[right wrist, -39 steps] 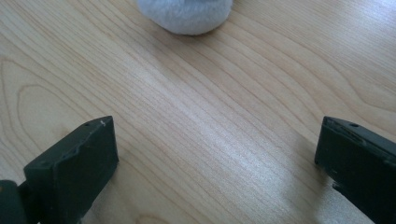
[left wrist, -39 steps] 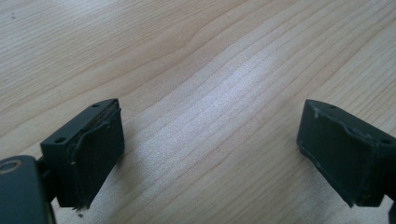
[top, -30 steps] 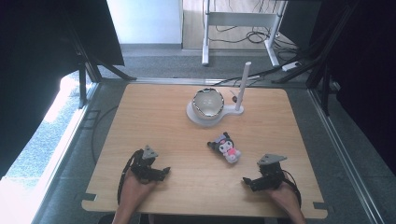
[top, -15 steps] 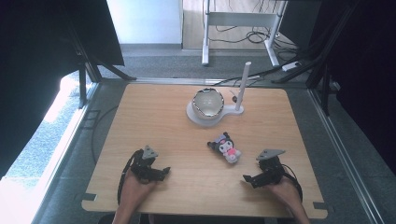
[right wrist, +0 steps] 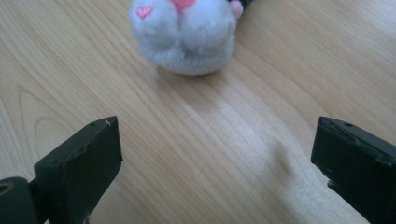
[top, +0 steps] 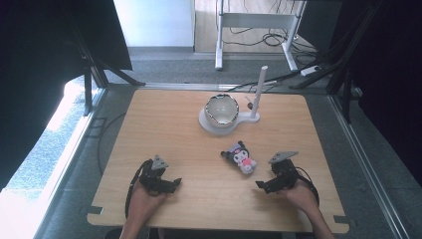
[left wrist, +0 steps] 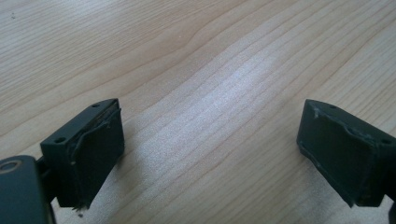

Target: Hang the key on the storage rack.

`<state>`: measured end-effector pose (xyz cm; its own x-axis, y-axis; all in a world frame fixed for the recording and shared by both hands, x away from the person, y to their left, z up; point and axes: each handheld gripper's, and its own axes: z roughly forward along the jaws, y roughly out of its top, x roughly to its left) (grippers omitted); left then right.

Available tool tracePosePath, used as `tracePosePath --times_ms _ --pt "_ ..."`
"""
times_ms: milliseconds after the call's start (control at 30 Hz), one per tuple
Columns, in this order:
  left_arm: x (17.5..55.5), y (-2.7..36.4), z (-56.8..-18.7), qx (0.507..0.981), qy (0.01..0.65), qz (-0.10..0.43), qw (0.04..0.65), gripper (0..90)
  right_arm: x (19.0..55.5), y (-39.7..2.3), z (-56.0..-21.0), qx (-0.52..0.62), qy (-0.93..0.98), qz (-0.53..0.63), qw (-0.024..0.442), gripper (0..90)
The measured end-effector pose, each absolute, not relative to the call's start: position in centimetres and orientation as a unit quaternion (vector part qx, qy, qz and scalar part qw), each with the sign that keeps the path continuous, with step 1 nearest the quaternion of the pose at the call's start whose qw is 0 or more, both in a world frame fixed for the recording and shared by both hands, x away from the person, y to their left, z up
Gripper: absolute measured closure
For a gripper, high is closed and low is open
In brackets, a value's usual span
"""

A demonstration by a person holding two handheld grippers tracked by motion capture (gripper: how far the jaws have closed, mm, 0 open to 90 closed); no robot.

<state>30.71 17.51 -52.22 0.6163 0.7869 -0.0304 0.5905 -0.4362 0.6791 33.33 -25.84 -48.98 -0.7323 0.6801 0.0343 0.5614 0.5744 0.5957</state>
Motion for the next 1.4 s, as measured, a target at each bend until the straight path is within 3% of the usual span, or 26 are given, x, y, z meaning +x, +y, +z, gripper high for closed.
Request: tracePosePath --times_ms 933,1400 --pt "30.7 17.5 -52.2 0.835 0.413 0.146 0.334 7.4 38.8 -20.1 -45.6 0.323 0.917 0.229 0.057 7.5" --pt "30.7 17.5 -52.2 0.835 0.413 0.146 0.333 7.4 40.9 -16.2 -47.2 0.333 0.933 0.132 0.043 17.1"
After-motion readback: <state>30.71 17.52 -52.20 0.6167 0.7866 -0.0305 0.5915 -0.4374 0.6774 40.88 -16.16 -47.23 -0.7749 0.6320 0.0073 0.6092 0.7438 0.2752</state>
